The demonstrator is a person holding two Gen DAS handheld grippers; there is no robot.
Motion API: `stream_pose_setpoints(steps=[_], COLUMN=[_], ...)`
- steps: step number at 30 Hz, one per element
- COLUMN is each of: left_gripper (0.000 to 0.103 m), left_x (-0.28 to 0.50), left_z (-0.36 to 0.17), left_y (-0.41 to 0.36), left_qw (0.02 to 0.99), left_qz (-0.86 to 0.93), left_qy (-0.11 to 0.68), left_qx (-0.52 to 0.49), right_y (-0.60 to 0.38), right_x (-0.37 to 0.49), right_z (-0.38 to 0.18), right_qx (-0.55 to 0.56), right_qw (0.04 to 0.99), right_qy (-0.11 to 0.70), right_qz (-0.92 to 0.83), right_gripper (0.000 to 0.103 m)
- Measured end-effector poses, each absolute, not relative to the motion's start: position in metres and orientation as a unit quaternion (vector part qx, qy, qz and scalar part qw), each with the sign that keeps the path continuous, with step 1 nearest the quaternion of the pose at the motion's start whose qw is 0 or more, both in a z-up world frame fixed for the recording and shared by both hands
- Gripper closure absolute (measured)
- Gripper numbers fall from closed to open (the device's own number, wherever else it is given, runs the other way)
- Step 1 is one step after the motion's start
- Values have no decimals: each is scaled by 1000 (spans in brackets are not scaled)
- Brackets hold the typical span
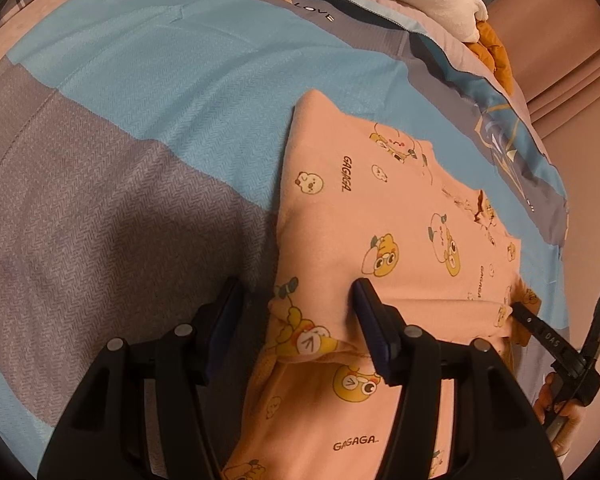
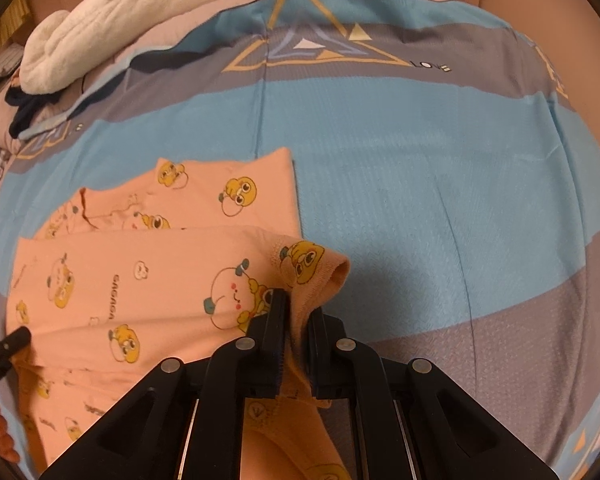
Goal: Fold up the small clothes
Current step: 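Lower the leg onto the body and open the right gripper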
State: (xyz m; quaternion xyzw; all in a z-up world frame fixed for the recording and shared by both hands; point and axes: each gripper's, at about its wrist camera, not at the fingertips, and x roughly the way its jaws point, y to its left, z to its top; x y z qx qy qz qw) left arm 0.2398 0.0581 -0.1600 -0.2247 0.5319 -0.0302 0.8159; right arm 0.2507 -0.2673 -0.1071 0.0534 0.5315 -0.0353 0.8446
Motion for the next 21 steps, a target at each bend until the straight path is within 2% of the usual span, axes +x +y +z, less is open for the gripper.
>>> stream_pose_setpoints(steps=[21], left_gripper=[45], left_x=[235], left_z=[-160], left_y=[59], left_qw=[823], left_qz=[-42], left_qy=[520], left_qx=[-223], right_y=[-251], right_x=[258], right_z=[-112], right_qx=[6], right_qw=[837], right_qy=[543], right_qz=[-67], right_gripper=[97])
